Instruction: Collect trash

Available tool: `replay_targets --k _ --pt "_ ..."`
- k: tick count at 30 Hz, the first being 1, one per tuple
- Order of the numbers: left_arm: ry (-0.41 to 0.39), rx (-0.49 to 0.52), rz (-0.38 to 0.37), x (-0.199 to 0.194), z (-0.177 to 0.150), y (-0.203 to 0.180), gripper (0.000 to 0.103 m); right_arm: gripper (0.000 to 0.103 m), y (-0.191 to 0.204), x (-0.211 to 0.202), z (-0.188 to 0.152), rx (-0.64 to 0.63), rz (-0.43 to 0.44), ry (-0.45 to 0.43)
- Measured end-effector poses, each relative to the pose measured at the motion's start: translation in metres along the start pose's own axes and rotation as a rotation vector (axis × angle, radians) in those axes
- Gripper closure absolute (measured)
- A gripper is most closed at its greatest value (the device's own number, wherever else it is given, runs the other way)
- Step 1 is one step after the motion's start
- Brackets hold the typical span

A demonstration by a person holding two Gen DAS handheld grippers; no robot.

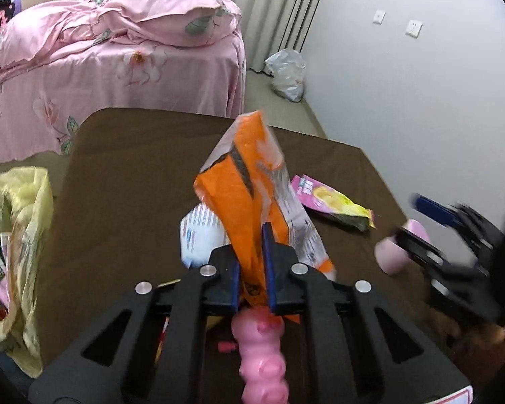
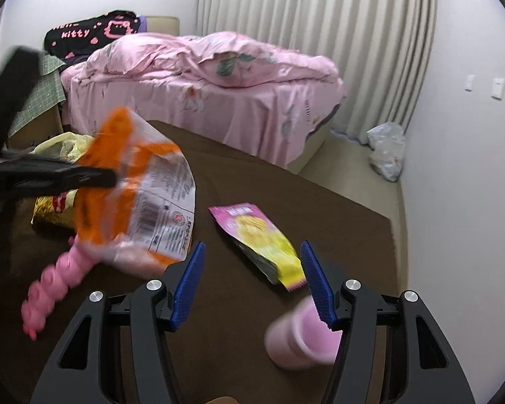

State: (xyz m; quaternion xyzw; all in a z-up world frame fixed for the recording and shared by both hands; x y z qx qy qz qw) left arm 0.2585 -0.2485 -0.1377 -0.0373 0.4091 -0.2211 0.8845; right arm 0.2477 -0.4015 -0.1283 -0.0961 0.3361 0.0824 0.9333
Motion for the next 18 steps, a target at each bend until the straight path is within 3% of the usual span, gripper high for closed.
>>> replay_targets --k 4,8,13,15,18 --pt "0.003 -0.055 -0.033 -0.028 -0.014 0.015 0.094 0.053 0.012 0.040 0.008 -0.019 -0.009 0.076" --pt "0.064 -0.062 -0.079 -0.037 -0.031 0.026 0.094 0.053 0.021 0.080 0.010 -0.030 -0.023 0.142" --pt "0.054 -0.054 -0.063 -0.041 -0.042 0.036 0.093 0.055 0.018 0.111 0.001 -0.041 -0.057 0.224" --pt "0.037 -0.080 -0.074 -0.043 -0.042 0.039 0.092 0.065 0.016 0.113 0.000 0.014 -0.024 0.225" --pt "0.011 -0.086 -0.087 -0.047 -0.041 0.039 0.084 0.076 0.020 0.109 -0.002 0.036 0.006 0.223"
Point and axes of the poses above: each gripper's, at about its wrist camera, not at the fingertips, and x roughly the way its jaws point, y to its left, z to its top, the point moved 10 cm from there along x, roughly the way its jaws point
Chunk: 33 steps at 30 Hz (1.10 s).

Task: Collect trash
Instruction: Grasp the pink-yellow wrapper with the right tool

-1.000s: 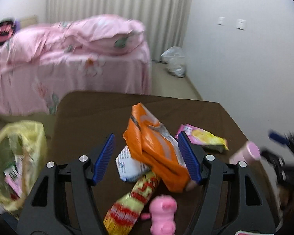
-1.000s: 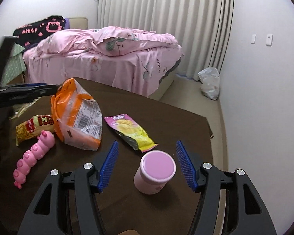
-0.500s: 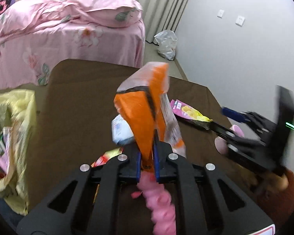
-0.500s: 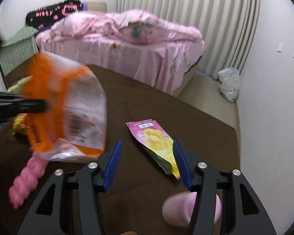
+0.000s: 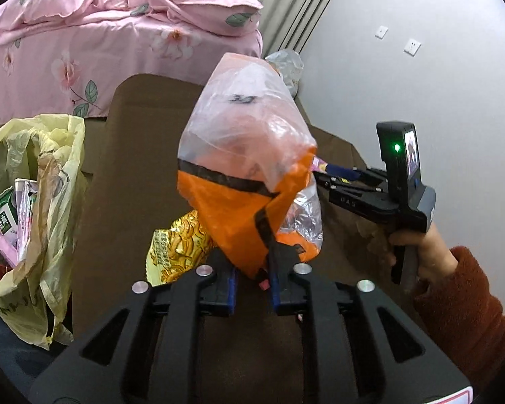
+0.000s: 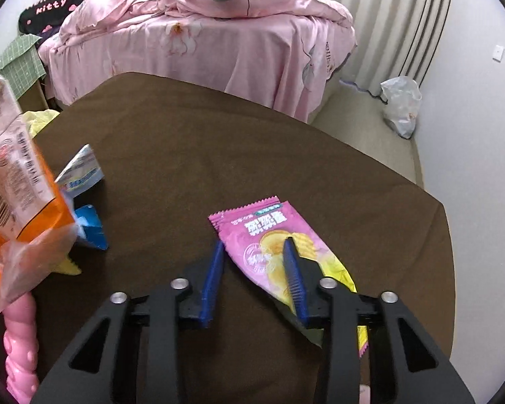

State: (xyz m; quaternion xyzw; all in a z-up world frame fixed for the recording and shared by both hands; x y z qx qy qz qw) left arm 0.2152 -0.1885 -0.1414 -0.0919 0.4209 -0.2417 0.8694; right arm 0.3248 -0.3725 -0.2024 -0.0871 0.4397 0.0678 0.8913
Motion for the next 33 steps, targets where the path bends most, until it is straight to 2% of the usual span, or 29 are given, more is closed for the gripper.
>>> replay_targets --k 1,3,5,12,14,15,18,19,20,22,25,28,31,33 --pt "-0.008 0.005 -0.005 -0.002 0.001 -0.001 0.080 0.082 0.004 -0.001 -0.003 -0.003 0.017 0.007" --pt "-0.026 0.011 -0.014 -0.007 0.000 -0.004 0.078 0.083 0.012 -0.007 -0.011 0.001 0.044 0.007" --pt "-0.040 0.007 -0.016 -0.010 0.002 -0.004 0.078 0.098 0.024 -0.014 -0.020 -0.005 0.088 0.012" --pt "-0.056 0.000 -0.018 -0.020 0.004 -0.004 0.076 0.098 0.049 -0.043 -0.050 -0.001 0.221 0.023" --pt "-0.061 0.000 -0.019 -0.023 0.004 -0.005 0.073 0.098 0.052 -0.054 -0.052 -0.019 0.236 -0.007" --pt "-0.068 0.001 -0.018 -0.024 0.004 -0.006 0.070 0.098 0.049 -0.061 -0.048 -0.028 0.213 -0.049" --pt "-0.092 0.015 -0.029 -0.030 0.007 -0.013 0.064 0.090 0.029 -0.068 -0.031 -0.062 0.080 -0.123" --pt "-0.099 0.025 -0.036 -0.032 0.007 -0.016 0.062 0.067 0.023 -0.066 -0.026 -0.077 0.043 -0.127" --pt "-0.106 0.036 -0.040 -0.035 0.008 -0.020 0.061 0.052 0.022 -0.063 -0.024 -0.088 0.042 -0.120" --pt "-0.113 0.062 -0.040 -0.040 0.009 -0.024 0.060 0.052 0.023 -0.056 -0.021 -0.104 0.077 -0.091" --pt "-0.119 0.089 -0.033 -0.047 0.011 -0.024 0.059 0.052 0.032 -0.073 -0.009 -0.112 0.165 -0.159" --pt "-0.135 0.058 -0.011 -0.050 0.014 -0.012 0.059 0.052 0.020 -0.080 0.007 -0.076 0.154 -0.188" --pt "-0.168 0.009 0.003 -0.055 0.022 0.001 0.059 0.052 0.004 -0.049 0.014 0.003 0.182 -0.062" --pt "-0.183 -0.012 0.006 -0.060 0.026 0.006 0.058 0.052 0.002 -0.027 0.010 -0.040 0.139 0.023"
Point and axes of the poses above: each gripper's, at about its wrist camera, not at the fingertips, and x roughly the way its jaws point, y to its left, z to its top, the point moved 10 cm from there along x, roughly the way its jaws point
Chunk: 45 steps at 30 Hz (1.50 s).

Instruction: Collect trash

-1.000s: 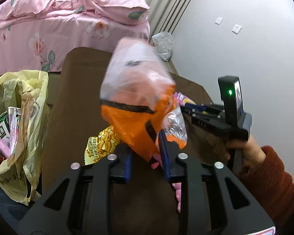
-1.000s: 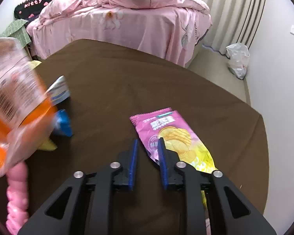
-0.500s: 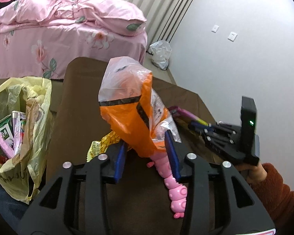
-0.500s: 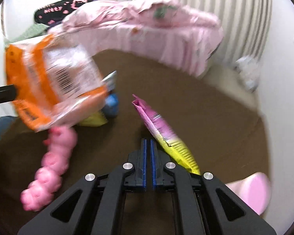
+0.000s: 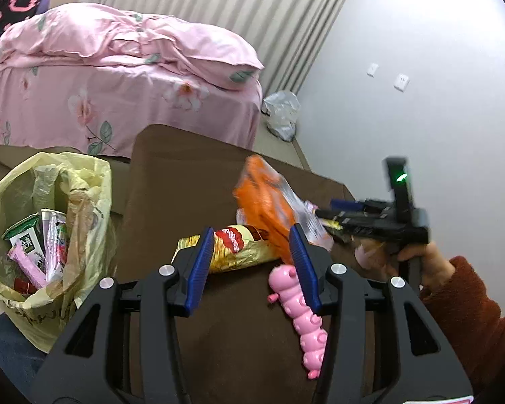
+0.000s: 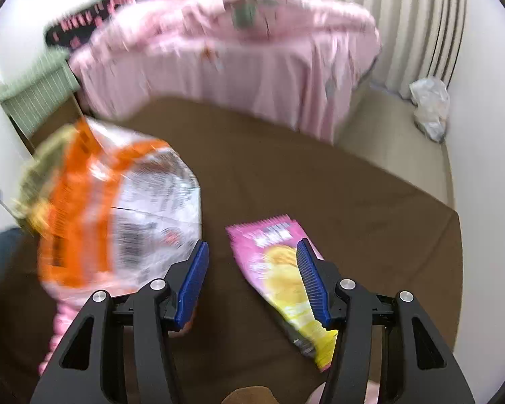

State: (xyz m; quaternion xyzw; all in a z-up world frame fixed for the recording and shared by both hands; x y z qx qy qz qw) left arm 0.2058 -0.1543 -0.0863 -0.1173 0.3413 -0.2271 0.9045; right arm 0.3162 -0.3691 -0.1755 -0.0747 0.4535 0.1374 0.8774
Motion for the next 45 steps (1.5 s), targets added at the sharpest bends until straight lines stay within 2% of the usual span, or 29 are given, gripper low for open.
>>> replay_targets --k 1,3,6,8,9,10,11,17,22,25,28,29,30,31,32,35,36,37,39,41,43,45 --pt "-0.006 -0.001 0.007 -0.002 0.002 0.003 0.053 0.052 0.001 0.007 -0.003 -0.042 -0.029 0.032" --pt "-0.015 0.002 0.020 -0.006 0.004 0.009 0.050 0.053 0.002 0.021 -0.012 -0.146 -0.108 0.101" --pt "-0.009 -0.004 0.037 -0.005 0.004 0.018 0.050 0.057 -0.003 0.018 -0.014 -0.147 -0.132 0.099" --pt "0.003 -0.006 0.040 0.000 0.003 0.022 0.050 0.074 -0.010 0.019 -0.016 -0.102 -0.106 0.108" --pt "0.012 0.000 0.041 0.005 0.002 0.023 0.050 0.078 -0.013 0.017 -0.018 -0.080 -0.098 0.105" --pt "0.020 0.011 0.044 0.010 0.001 0.024 0.050 0.090 -0.013 0.014 -0.018 -0.077 -0.096 0.098" --pt "0.030 0.028 0.045 0.016 0.002 0.024 0.050 0.095 -0.010 0.005 -0.017 -0.083 -0.092 0.075" --pt "0.100 0.132 0.036 0.055 0.007 0.020 0.050 0.099 0.018 -0.050 -0.022 -0.064 0.005 -0.052" --pt "0.173 0.111 0.063 0.083 0.000 0.032 0.050 0.099 0.036 -0.075 -0.045 -0.004 0.105 -0.054" --pt "0.211 0.093 0.031 0.085 -0.014 0.031 0.050 0.099 0.048 -0.080 -0.069 0.015 0.148 -0.036" --pt "0.243 0.100 -0.011 0.076 -0.029 0.020 0.050 0.097 0.068 -0.086 -0.089 0.004 0.254 -0.029" --pt "0.257 0.091 -0.037 0.071 -0.033 0.016 0.050 0.092 0.072 -0.088 -0.094 0.008 0.272 -0.031" --pt "0.272 0.081 -0.069 0.066 -0.039 0.010 0.050 0.087 0.073 -0.090 -0.097 0.012 0.273 -0.038" --pt "0.283 0.080 -0.094 0.060 -0.045 0.005 0.050 0.068 0.073 -0.093 -0.098 0.018 0.276 -0.054" --pt "0.294 0.087 -0.111 0.055 -0.050 -0.001 0.050 0.057 0.073 -0.097 -0.099 0.028 0.284 -0.073" --pt "0.321 0.155 -0.137 0.038 -0.064 -0.017 0.050 0.055 0.067 -0.114 -0.099 0.091 0.331 -0.148" --pt "0.326 0.185 -0.146 0.033 -0.067 -0.024 0.049 0.052 0.063 -0.119 -0.101 0.117 0.341 -0.171" --pt "0.325 0.209 -0.151 0.030 -0.068 -0.028 0.048 0.042 0.059 -0.121 -0.102 0.128 0.340 -0.179" --pt "0.299 0.252 -0.126 0.026 -0.065 -0.034 0.048 0.041 0.052 -0.118 -0.108 0.126 0.299 -0.172" --pt "0.269 0.280 -0.051 0.029 -0.057 -0.031 0.048 0.041 0.052 -0.106 -0.119 0.119 0.289 -0.109" --pt "0.241 0.284 0.013 0.033 -0.049 -0.026 0.048 0.041 0.047 -0.096 -0.131 0.112 0.223 -0.091" --pt "0.218 0.272 0.030 0.040 -0.040 -0.022 0.048 0.041 0.040 -0.086 -0.143 0.121 0.149 -0.073"
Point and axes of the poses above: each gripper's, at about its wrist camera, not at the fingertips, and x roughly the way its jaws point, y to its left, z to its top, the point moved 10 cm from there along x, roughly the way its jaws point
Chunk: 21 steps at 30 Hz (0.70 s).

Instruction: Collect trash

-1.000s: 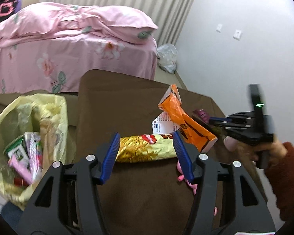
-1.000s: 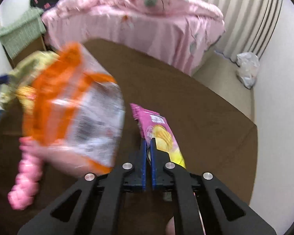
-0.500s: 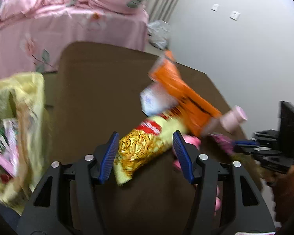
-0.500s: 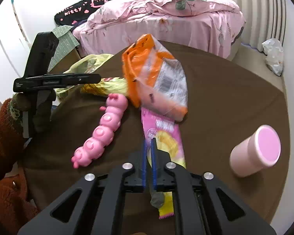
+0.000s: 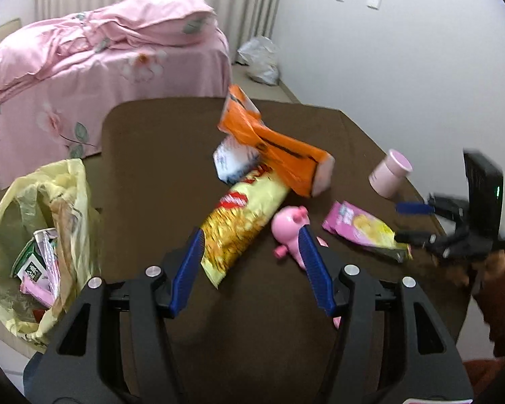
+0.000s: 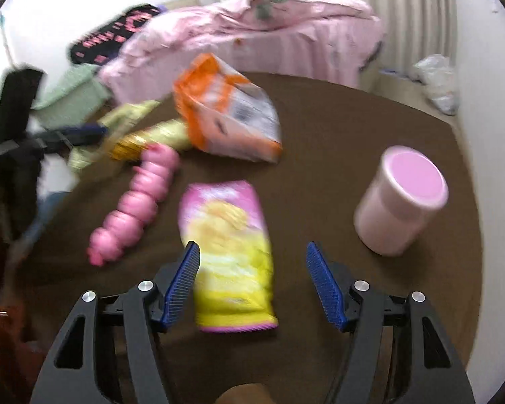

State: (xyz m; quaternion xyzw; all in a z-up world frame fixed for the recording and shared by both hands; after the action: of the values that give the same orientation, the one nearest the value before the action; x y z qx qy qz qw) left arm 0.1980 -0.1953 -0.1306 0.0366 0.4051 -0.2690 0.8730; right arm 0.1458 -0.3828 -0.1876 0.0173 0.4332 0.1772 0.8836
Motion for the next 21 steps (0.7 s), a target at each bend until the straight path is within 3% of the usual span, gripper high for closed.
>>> replay_targets --k 3,7,11,12,13,15,17,21 --pt "-0.018 -0.015 0.026 0.005 0.006 0.009 0.048 0.041 0.001 0.009 -0.016 0.030 0.040 0.027" --pt "-0.001 -0.038 0.044 0.016 0.010 0.019 0.048 0.041 0.003 0.008 -0.018 0.022 -0.017 0.011" --pt "0.006 -0.064 0.036 0.023 0.009 0.020 0.048 0.041 0.013 0.009 -0.016 0.064 0.085 -0.018" --pt "0.006 -0.067 0.033 0.024 0.009 0.019 0.048 0.045 0.015 0.010 -0.015 0.041 0.059 -0.019" --pt "0.007 -0.068 0.030 0.025 0.008 0.019 0.048 0.063 0.016 0.011 -0.015 -0.001 0.006 -0.018" --pt "0.016 -0.056 0.025 0.026 0.006 0.015 0.048 0.076 0.021 0.010 -0.013 -0.075 -0.074 -0.034" --pt "0.027 -0.035 0.020 0.027 0.005 0.011 0.048 0.092 0.023 0.002 -0.008 -0.045 -0.045 -0.067" --pt "0.068 0.024 -0.011 0.032 0.005 0.000 0.048 0.093 0.011 -0.022 0.001 0.035 -0.047 -0.146"
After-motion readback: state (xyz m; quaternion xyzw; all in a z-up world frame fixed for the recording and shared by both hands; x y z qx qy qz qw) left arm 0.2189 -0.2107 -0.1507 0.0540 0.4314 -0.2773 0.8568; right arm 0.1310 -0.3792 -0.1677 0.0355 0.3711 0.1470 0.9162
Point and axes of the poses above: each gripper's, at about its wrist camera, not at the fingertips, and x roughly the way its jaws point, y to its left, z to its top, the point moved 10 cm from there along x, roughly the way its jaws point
